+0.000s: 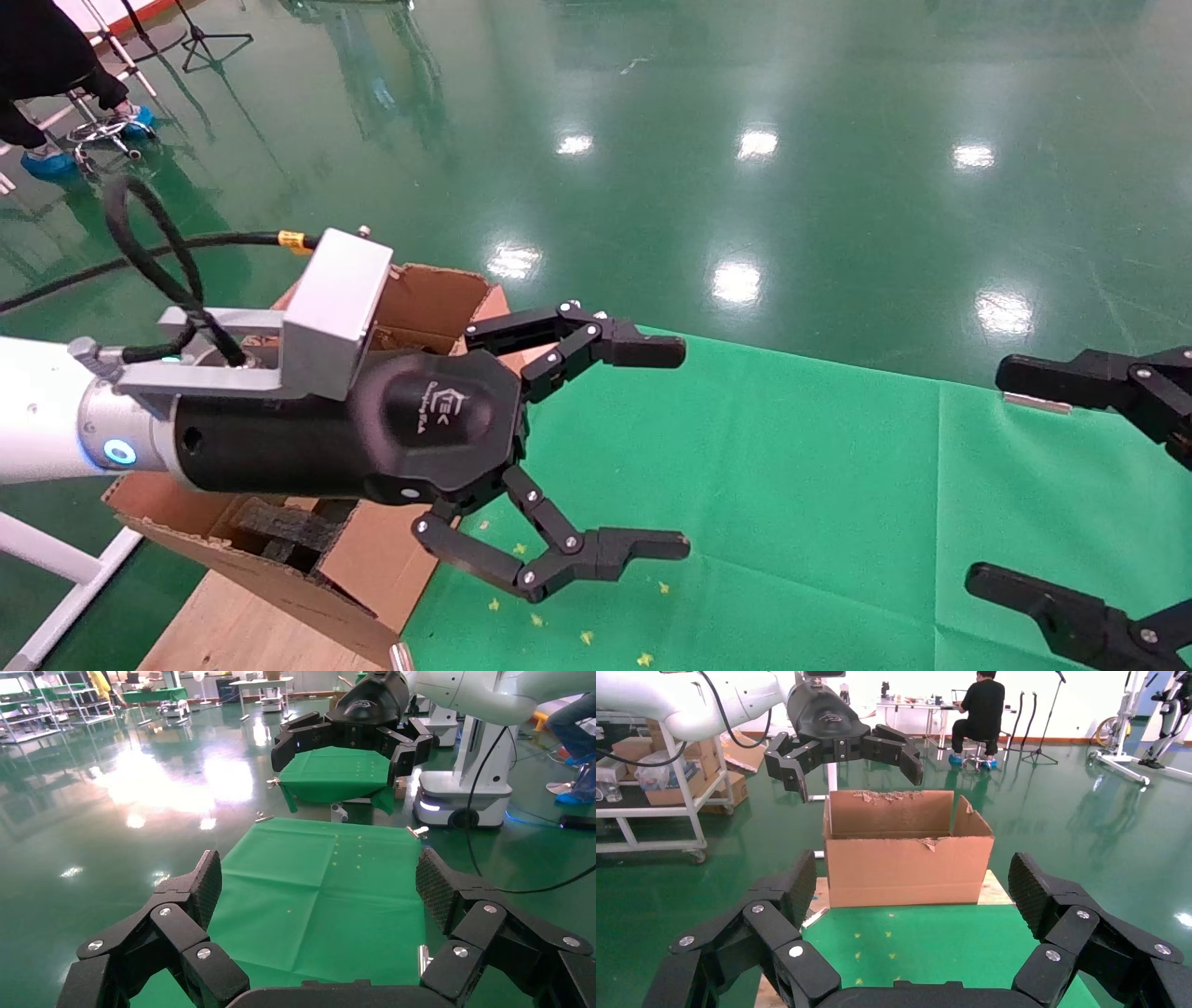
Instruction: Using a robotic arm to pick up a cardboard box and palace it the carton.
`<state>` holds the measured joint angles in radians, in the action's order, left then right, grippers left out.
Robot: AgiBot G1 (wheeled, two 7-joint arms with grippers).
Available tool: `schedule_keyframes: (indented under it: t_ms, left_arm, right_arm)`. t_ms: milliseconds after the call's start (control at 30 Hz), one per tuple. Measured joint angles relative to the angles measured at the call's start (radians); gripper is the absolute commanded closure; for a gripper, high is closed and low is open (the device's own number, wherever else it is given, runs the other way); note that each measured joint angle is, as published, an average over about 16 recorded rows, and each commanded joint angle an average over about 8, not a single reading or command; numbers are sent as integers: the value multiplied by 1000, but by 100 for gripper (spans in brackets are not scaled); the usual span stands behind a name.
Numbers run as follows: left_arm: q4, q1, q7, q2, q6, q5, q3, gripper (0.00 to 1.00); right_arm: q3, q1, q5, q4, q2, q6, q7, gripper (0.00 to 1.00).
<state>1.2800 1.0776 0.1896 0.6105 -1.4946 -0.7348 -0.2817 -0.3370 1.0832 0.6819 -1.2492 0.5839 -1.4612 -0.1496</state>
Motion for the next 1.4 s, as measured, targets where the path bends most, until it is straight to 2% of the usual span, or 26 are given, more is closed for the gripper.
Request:
schedule_keyframes:
  t_ms: [1400]
  left_arm:
    - [0,0,0,0,0,0,0,0]
  right_arm:
    - [0,0,0,0,0,0,0,0]
